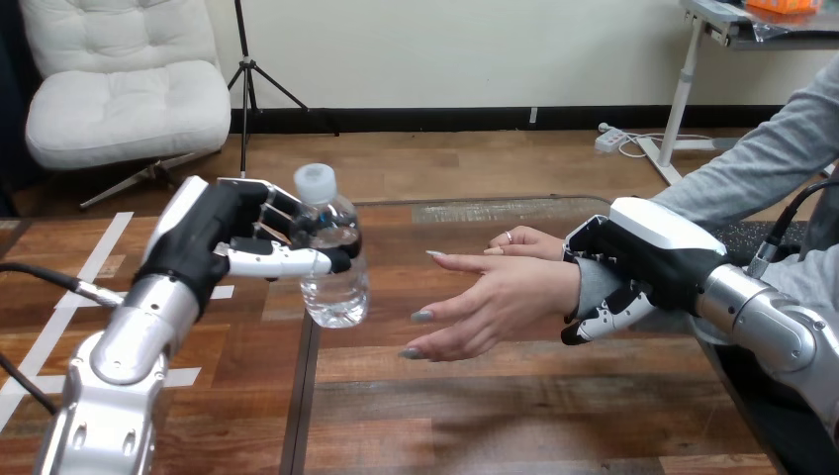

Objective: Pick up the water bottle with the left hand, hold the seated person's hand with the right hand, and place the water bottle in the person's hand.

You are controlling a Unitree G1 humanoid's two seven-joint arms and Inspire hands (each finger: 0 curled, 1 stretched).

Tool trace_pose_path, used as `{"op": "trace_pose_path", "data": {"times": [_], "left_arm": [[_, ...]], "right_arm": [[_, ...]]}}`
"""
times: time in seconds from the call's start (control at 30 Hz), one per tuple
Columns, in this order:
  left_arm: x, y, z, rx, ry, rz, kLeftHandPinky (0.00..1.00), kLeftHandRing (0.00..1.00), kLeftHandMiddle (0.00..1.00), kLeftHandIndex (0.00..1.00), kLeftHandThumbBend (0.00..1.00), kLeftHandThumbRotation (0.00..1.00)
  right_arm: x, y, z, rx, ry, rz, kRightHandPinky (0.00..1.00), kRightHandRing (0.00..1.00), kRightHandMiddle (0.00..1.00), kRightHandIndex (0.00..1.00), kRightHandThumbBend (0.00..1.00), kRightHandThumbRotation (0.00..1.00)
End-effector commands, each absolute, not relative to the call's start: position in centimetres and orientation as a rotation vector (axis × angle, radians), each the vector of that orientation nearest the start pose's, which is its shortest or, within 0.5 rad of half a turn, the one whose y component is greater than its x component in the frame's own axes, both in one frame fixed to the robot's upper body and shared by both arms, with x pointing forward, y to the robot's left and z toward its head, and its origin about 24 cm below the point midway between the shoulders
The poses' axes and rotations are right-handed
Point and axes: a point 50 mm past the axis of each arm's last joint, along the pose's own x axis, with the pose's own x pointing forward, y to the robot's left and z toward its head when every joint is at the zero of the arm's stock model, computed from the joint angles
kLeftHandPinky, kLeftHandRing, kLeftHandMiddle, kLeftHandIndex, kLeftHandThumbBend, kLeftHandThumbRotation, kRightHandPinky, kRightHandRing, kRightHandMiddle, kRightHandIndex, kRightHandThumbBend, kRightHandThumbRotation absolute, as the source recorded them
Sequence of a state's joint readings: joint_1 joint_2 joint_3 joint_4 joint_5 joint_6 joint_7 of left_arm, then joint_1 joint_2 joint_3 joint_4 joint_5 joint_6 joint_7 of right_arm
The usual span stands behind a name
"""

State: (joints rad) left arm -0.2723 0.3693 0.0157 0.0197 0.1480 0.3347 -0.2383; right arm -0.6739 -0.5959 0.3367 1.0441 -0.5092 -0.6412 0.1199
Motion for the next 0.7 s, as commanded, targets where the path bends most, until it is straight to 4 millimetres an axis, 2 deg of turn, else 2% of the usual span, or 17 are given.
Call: {"op": "trace_pose_path", "data": {"times": [0.0,0.67], "left_arm": [[31.0,19.3,12.4,0.49,-0.017,-0.165,0.33,0.4,0.43,0.41,0.63,0.0],[31.2,17.8,12.2,0.476,-0.035,-0.226,0.32,0.38,0.42,0.4,0.64,0.0]], "right_arm": [[36.0,-21.2,10.1,-1.147,-0.214,0.479,0.28,0.31,0.37,0.39,0.81,0.0],[36.0,-21.3,10.0,-1.148,-0.211,0.474,0.28,0.32,0.37,0.39,0.8,0.0]]}}
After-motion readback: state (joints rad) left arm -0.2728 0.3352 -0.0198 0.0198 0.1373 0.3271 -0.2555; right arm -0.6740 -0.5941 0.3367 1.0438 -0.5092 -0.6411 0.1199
